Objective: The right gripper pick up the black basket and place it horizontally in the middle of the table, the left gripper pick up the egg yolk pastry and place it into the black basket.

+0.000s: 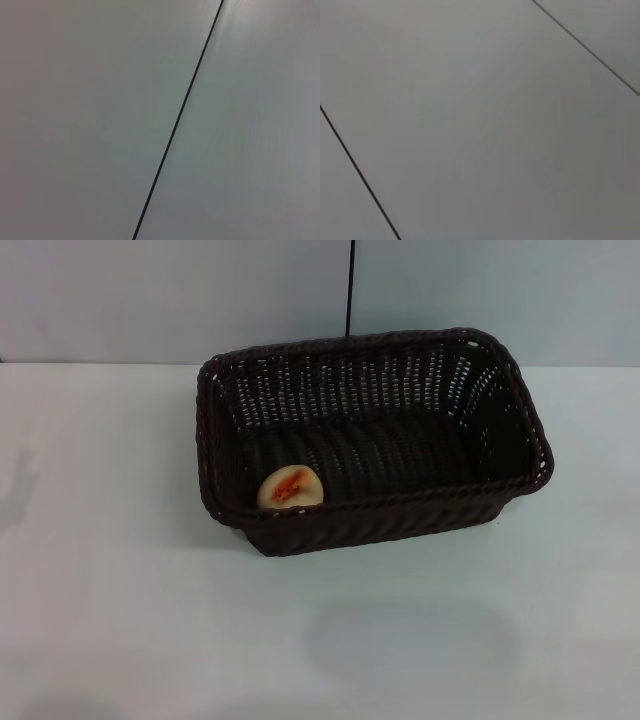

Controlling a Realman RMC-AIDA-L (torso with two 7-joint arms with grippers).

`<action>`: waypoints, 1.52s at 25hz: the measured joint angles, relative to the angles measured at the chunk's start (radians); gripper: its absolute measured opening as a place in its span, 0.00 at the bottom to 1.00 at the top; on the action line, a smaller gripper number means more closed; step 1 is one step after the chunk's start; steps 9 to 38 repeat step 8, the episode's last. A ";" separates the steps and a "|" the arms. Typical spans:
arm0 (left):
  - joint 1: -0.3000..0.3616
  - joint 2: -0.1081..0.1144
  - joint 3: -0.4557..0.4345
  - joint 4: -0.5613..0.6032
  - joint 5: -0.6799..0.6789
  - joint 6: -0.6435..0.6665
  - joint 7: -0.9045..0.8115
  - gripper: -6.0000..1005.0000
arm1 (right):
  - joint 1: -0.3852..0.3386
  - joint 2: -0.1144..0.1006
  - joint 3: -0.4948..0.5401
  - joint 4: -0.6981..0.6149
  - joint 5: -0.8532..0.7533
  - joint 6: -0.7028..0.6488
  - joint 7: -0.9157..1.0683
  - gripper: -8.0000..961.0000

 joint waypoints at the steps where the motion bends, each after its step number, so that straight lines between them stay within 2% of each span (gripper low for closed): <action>1: 0.000 0.000 0.000 0.000 0.001 0.001 0.000 0.83 | 0.000 0.000 0.000 0.000 0.000 0.000 0.000 0.23; 38: 0.004 0.000 -0.001 0.000 0.001 0.012 -0.001 0.83 | -0.002 -0.001 0.005 0.001 0.000 0.001 0.000 0.23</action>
